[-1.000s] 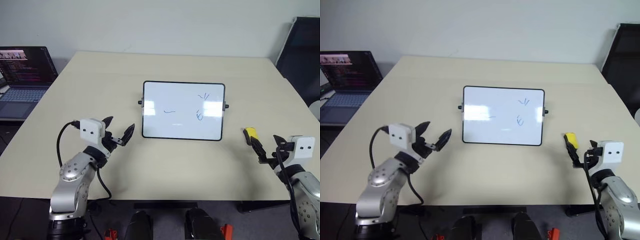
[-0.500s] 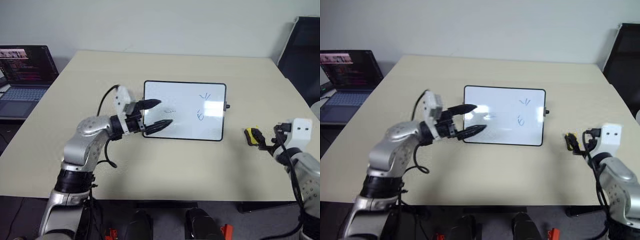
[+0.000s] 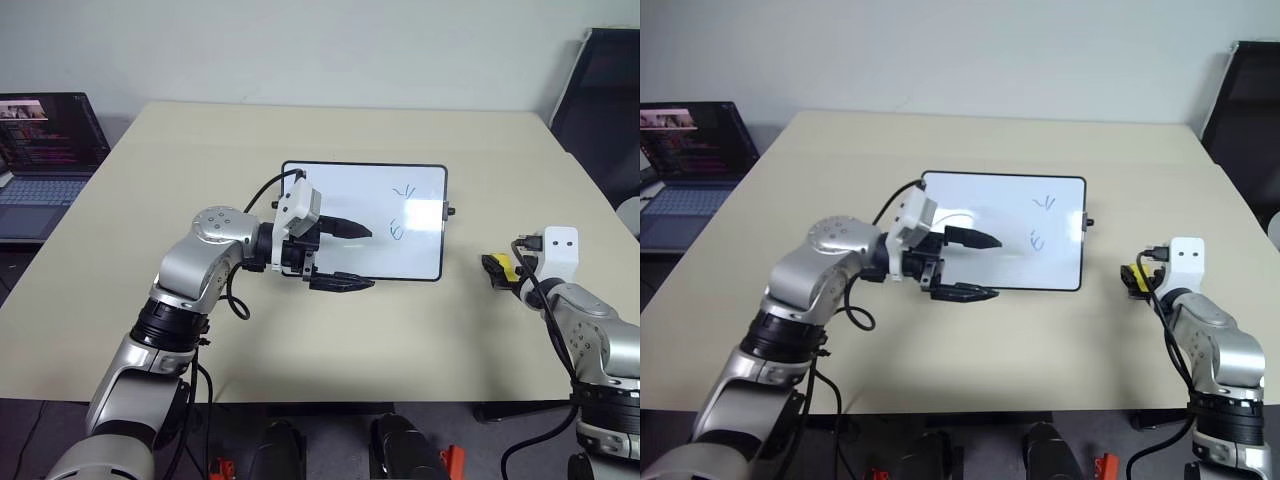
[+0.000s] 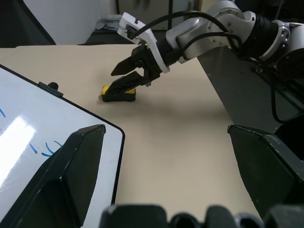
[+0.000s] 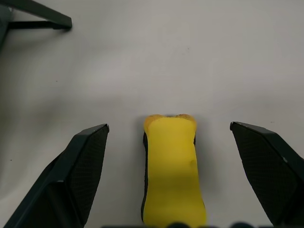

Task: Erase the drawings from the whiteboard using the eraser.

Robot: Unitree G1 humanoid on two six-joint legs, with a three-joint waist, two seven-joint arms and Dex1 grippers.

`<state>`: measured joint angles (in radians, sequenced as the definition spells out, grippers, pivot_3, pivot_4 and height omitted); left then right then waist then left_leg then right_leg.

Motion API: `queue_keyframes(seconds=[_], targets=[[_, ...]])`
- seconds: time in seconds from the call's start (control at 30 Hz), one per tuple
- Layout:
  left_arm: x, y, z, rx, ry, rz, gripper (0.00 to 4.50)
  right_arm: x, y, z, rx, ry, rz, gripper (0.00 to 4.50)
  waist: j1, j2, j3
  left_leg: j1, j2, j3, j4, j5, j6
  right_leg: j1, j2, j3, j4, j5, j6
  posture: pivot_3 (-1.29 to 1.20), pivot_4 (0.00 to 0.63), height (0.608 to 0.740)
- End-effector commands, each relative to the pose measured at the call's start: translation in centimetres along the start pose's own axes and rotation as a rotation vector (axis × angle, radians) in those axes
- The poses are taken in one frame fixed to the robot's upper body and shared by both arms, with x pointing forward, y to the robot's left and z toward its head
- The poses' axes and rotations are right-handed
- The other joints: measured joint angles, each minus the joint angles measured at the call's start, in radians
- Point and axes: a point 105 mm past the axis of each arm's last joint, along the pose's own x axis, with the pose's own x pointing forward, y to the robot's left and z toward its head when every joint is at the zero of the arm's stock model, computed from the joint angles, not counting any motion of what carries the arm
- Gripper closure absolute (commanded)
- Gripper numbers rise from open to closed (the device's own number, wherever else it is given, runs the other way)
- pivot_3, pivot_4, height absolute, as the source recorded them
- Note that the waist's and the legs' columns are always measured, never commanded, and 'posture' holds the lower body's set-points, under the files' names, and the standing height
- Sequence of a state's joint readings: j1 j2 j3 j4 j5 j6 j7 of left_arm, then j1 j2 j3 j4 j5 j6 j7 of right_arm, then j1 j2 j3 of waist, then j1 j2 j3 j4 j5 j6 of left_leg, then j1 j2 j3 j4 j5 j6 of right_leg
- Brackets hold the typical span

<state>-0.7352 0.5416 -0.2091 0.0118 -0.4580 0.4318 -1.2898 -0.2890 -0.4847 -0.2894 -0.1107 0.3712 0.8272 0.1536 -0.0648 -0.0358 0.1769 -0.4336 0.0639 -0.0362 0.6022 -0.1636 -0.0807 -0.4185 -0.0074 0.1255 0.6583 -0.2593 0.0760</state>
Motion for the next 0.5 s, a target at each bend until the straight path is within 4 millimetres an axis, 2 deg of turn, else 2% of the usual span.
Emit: queue_keyframes(seconds=[0.03,0.17,0.23,0.3,0.5], targets=[[-0.1,-0.1,1.0,0.053,-0.007,-0.012,0.00,0.0,-0.7,1.1,-0.039,-0.040,-0.018,0.02,0.001,0.000,0.000,0.000,0.000,0.000,0.000,0.000,0.000,0.000,0.000,0.000,0.000,0.000,0.000,0.00,0.150,0.740],[-0.4,-0.1,0.7,0.050,0.004,-0.002,0.00,0.1,-0.9,0.6,-0.043,-0.024,-0.021,0.02,0.001,0.000,0.000,0.000,0.000,0.000,0.000,0.000,0.000,0.000,0.000,0.000,0.001,0.000,0.000,0.00,0.150,0.740],[-0.5,0.0,0.6,0.047,0.007,0.004,0.00,0.2,-0.8,0.3,-0.043,-0.015,-0.018,0.39,0.000,0.000,0.000,0.000,0.000,0.000,0.000,0.000,0.000,0.000,0.000,0.000,0.001,0.000,0.000,0.00,0.150,0.740],[-0.6,-0.1,0.5,0.045,0.009,0.008,0.00,0.3,-0.6,0.1,-0.044,-0.008,-0.013,0.92,0.000,0.000,0.000,0.000,0.000,0.000,0.001,0.000,0.000,0.000,0.000,0.000,0.001,0.000,0.000,0.00,0.150,0.740],[-0.9,-0.2,0.1,0.036,0.015,0.021,0.00,0.6,-0.3,-0.1,-0.055,0.005,-0.004,3.16,0.001,0.000,0.000,0.000,0.000,0.000,0.001,0.000,0.000,0.000,0.000,0.000,0.002,0.000,0.000,0.00,0.150,0.740]])
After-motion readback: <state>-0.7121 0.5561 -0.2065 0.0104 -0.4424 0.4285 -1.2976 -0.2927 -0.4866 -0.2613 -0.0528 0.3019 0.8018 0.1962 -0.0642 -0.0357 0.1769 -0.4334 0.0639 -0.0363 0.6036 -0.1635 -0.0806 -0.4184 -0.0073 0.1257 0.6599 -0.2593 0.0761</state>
